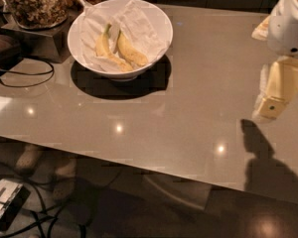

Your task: Pick banana from white bowl

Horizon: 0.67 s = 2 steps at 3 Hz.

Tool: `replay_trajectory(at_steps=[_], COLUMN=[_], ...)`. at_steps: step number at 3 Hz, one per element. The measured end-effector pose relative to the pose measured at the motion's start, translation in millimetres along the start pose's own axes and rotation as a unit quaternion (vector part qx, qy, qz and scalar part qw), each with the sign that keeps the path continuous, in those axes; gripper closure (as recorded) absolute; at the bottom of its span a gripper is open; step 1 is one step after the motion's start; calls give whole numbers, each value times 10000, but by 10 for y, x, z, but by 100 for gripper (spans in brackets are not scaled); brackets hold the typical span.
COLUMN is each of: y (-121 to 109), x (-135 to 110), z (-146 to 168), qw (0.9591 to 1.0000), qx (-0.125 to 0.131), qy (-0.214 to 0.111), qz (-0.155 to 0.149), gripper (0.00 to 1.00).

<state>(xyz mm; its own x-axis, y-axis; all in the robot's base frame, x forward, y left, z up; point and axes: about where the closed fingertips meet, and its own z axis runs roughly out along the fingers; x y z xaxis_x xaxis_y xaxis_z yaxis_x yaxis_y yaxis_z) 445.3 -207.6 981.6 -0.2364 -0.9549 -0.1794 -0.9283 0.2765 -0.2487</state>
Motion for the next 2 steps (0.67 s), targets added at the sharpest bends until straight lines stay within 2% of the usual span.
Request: replay_trajectory(at_steps=[1,2], y=[-112,-232], x=[-229,-513], z=[64,214], qw=[9993,9974], qx=[-64,-113], qy=[361,681], qz=[-37,-230], gripper=[0,0])
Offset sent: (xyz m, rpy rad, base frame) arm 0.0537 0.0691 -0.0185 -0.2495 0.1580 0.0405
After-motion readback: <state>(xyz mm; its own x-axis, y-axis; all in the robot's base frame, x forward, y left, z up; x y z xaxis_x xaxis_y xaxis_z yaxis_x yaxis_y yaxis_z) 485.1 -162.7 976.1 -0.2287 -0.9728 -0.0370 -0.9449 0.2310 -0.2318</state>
